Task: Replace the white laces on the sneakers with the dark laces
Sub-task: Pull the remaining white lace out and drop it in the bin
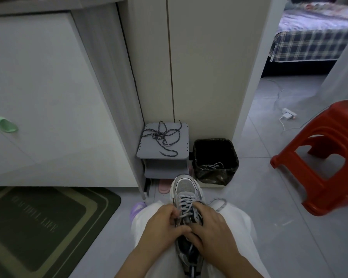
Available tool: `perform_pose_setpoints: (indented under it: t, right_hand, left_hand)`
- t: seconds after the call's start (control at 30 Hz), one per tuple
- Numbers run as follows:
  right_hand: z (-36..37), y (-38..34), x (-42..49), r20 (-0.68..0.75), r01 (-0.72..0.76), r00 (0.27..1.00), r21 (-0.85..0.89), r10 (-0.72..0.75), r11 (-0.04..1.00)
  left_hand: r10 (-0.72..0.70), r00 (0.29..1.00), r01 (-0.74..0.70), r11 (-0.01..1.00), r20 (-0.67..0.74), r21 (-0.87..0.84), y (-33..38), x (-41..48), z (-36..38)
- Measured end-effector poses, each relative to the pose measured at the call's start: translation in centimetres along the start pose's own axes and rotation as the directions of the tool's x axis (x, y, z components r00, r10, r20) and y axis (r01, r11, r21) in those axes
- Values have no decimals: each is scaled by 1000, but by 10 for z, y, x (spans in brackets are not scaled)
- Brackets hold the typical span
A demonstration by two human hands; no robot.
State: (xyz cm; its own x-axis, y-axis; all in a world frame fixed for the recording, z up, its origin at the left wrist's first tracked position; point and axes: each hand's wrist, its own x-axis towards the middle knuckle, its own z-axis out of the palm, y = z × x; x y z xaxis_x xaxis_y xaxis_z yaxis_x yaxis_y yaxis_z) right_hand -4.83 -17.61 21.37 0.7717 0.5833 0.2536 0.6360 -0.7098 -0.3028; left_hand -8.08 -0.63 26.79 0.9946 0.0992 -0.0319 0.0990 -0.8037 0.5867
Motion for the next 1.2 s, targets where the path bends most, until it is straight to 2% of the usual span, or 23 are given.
perform_pose_setpoints:
  t: [0.13,0.23,0.33,0.43,0.53,0.6,0.67,0.77,0.9,0.97,1.03,1.1,1.2]
  right_hand:
    - [0,0,1,17,3,1000,-15,-2,1000]
    - [1,-8,7,-6,-106,994,-16,105,994]
    - [7,-12,9,-31,-179,983,-17,178,984]
    - [11,-8,7,-27,-179,984,-6,178,984]
    - [12,-6,6,-50,-160,986,0,160,987]
    - [12,-8,7,-52,-167,985,-13,166,986]
    - [11,-9,7,-51,-168,985,-16,167,986]
    - [10,-7,8,-41,-148,988,-5,148,989]
    - [11,-6,8,-81,-136,987,10,137,991]
    - [12,-6,7,-81,-135,988,10,135,991]
    - [12,-5,6,-74,-129,989,-2,129,992]
    - [13,-4,6,-77,-122,990,-9,121,993]
    - [13,-4,5,-94,-123,988,-12,121,992]
  left_hand:
    - [-48,996,43,996,-75,-73,-8,1,5]
    - [-149,981,129,979,-123,-160,-12,12,0]
    - [-154,978,126,974,-142,-188,-6,20,-11]
    - [-195,979,177,961,-65,-214,-3,17,-9]
    - [-186,983,185,979,1,-81,-5,9,-1]
    - [-138,989,138,990,-54,-5,-4,5,1]
    - [-121,987,120,993,-103,-18,-4,2,4]
    - [-163,975,150,984,-151,-97,-9,5,3]
    - [-231,911,143,954,-342,-263,-23,19,-17]
    - [-236,929,167,955,-286,-247,-22,19,-17]
    - [-242,959,207,954,-148,-216,-19,15,-7]
    - [-168,984,158,977,-61,-144,-16,7,6]
    - [-114,990,104,989,-86,-104,-15,2,16]
